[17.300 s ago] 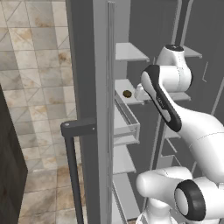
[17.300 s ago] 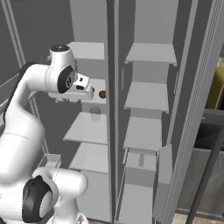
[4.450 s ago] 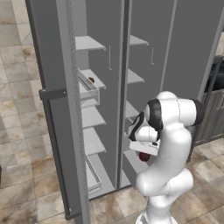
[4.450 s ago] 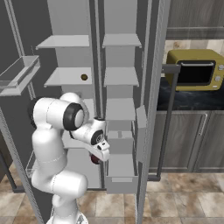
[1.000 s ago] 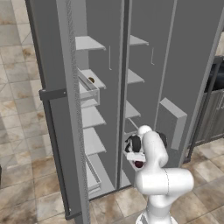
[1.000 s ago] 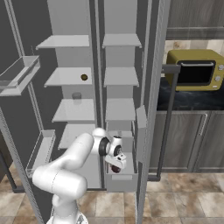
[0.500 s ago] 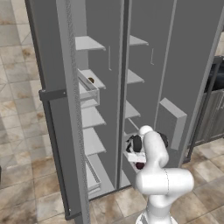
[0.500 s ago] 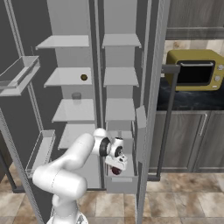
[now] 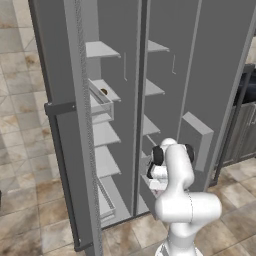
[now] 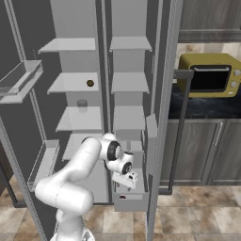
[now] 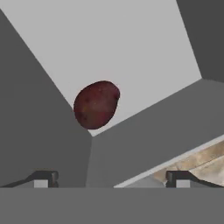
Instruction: Take the kiwi and potato from the fridge shelf and place them in the freezer drawer to begin freezing them.
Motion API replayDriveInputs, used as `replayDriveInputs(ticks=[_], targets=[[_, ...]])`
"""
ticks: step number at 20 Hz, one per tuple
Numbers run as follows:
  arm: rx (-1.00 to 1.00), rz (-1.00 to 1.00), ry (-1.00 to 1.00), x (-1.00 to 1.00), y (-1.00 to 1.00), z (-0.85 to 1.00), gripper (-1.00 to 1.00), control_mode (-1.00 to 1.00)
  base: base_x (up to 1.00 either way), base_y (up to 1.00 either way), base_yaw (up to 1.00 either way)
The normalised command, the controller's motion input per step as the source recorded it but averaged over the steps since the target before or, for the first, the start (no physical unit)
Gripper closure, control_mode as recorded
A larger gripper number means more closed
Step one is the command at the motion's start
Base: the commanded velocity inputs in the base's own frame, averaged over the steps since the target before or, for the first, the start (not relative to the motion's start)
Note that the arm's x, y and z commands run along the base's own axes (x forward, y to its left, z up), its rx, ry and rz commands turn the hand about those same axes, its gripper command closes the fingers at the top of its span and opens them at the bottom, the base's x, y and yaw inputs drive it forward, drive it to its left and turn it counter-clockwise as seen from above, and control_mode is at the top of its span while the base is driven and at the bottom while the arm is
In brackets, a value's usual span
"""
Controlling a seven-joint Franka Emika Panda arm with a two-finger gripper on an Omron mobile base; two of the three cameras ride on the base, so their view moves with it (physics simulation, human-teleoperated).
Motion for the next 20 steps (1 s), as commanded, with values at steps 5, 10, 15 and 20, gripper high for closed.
replayDriveInputs(ticks=[5,10,15,20], targets=[[-0.05,0.00,-0.20,-0.11,0.05,0.60,-1.00,-1.00,0.00,0.00,0.00],[-0.09,0.00,-0.19,-0.01,0.13,1.00,-1.00,-1.00,0.00,0.00,0.00],[-0.07,0.00,-0.18,-0.09,0.18,1.00,-1.00,-1.00,0.00,0.00,0.00],[0.00,0.00,-0.06,-0.12,0.07,1.00,-1.00,-1.00,0.00,0.00,0.00]])
